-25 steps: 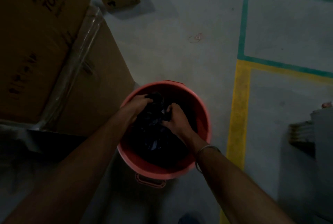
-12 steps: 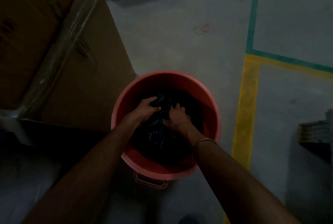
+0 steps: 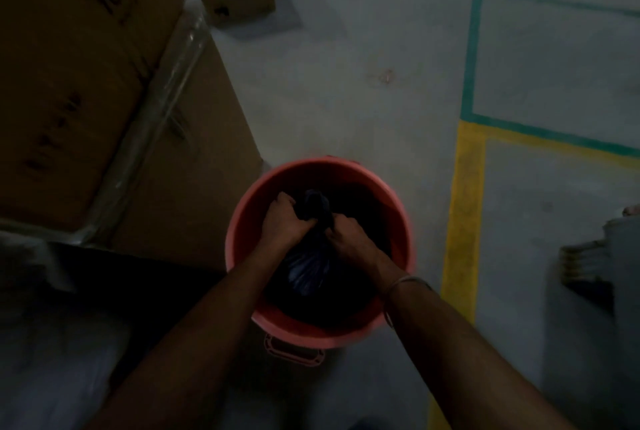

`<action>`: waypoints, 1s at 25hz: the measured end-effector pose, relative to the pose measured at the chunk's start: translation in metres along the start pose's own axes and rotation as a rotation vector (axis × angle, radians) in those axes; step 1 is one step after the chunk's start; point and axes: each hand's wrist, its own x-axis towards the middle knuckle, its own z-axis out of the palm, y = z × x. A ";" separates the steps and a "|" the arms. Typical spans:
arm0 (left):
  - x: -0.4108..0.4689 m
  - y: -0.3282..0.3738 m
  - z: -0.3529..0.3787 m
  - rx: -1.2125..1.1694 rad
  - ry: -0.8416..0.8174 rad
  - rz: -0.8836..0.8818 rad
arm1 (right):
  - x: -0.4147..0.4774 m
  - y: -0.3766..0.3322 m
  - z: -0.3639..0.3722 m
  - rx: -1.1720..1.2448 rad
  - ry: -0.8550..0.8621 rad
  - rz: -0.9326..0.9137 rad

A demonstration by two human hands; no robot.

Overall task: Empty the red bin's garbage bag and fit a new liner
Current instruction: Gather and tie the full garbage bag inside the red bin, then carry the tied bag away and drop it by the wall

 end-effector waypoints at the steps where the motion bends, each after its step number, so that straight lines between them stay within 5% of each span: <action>1: -0.008 0.008 -0.008 0.055 -0.030 -0.059 | -0.008 -0.008 -0.008 0.030 0.015 -0.007; 4: -0.035 0.037 -0.038 0.003 -0.190 -0.079 | -0.029 -0.039 -0.045 0.125 0.092 -0.046; 9: -0.094 0.106 -0.117 0.025 0.036 0.175 | -0.066 -0.109 -0.142 0.168 0.163 -0.152; 12: -0.142 0.166 -0.176 -0.003 0.038 0.328 | -0.105 -0.159 -0.217 0.146 0.184 -0.100; 25: -0.451 0.492 -0.480 0.088 0.180 0.699 | -0.425 -0.427 -0.573 0.145 0.531 -0.240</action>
